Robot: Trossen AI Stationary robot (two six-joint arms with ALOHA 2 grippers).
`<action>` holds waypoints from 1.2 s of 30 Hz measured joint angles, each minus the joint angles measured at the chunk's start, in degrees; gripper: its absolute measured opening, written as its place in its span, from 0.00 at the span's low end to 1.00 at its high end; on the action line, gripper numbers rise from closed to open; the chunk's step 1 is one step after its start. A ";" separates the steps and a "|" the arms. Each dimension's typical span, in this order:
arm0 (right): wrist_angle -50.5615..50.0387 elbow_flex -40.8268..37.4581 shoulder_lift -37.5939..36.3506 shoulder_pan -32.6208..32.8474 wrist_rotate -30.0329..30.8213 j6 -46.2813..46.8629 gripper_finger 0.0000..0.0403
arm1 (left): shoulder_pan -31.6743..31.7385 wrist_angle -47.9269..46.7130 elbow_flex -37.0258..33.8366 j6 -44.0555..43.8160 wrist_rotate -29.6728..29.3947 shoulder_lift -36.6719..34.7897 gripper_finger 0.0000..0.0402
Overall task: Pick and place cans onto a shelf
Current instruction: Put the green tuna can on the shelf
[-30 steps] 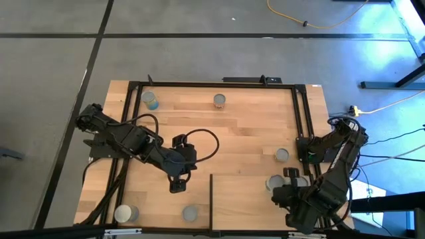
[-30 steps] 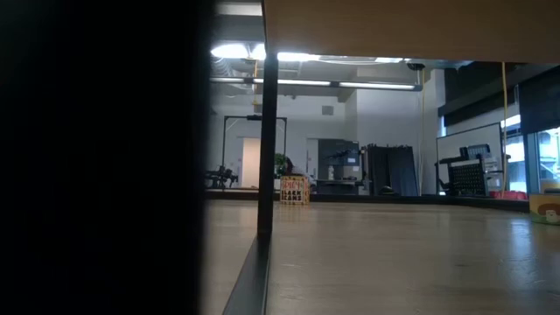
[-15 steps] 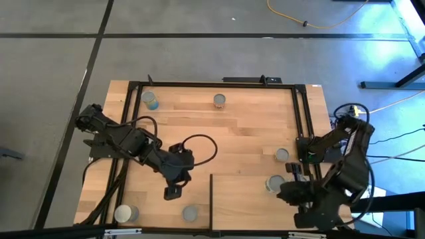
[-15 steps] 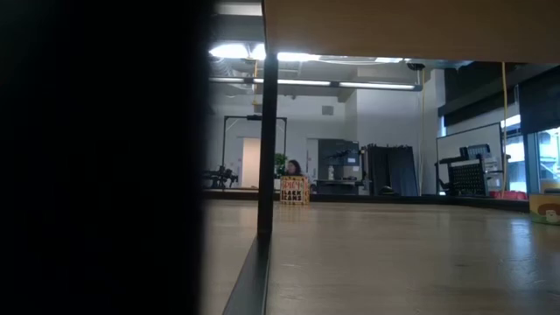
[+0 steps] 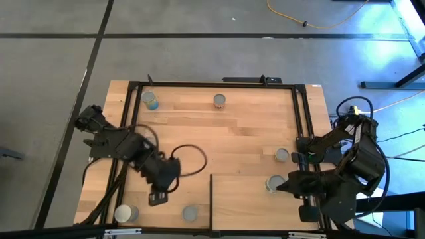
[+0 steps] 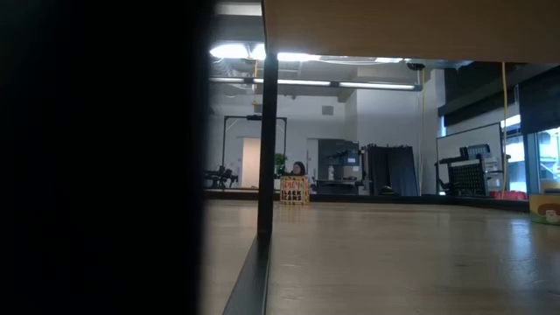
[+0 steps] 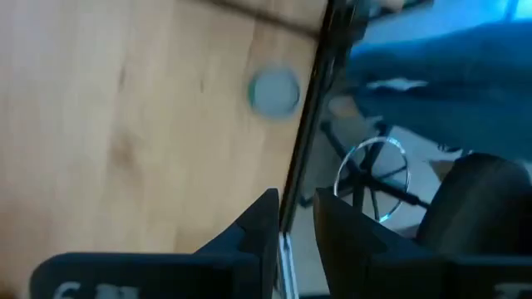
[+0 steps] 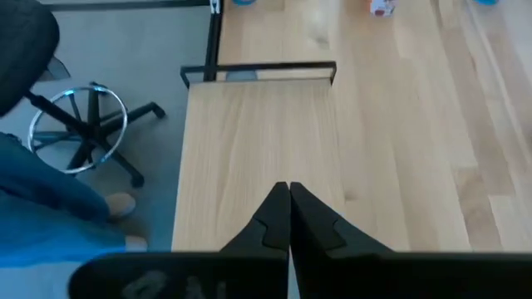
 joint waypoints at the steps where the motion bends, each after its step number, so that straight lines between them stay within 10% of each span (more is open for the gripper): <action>1: -0.02 0.28 0.00 0.00 0.02 -0.08 0.00 | -1.41 -1.18 0.00 -2.53 -0.64 0.00 0.17; 16: -0.03 0.74 0.02 0.00 0.12 -1.46 0.02 | -23.59 -4.51 0.00 -56.26 -17.03 2.63 0.17; 36: 0.03 0.74 0.02 0.00 -0.03 -1.29 0.01 | -21.33 -0.65 -0.02 -27.00 -33.49 16.34 0.17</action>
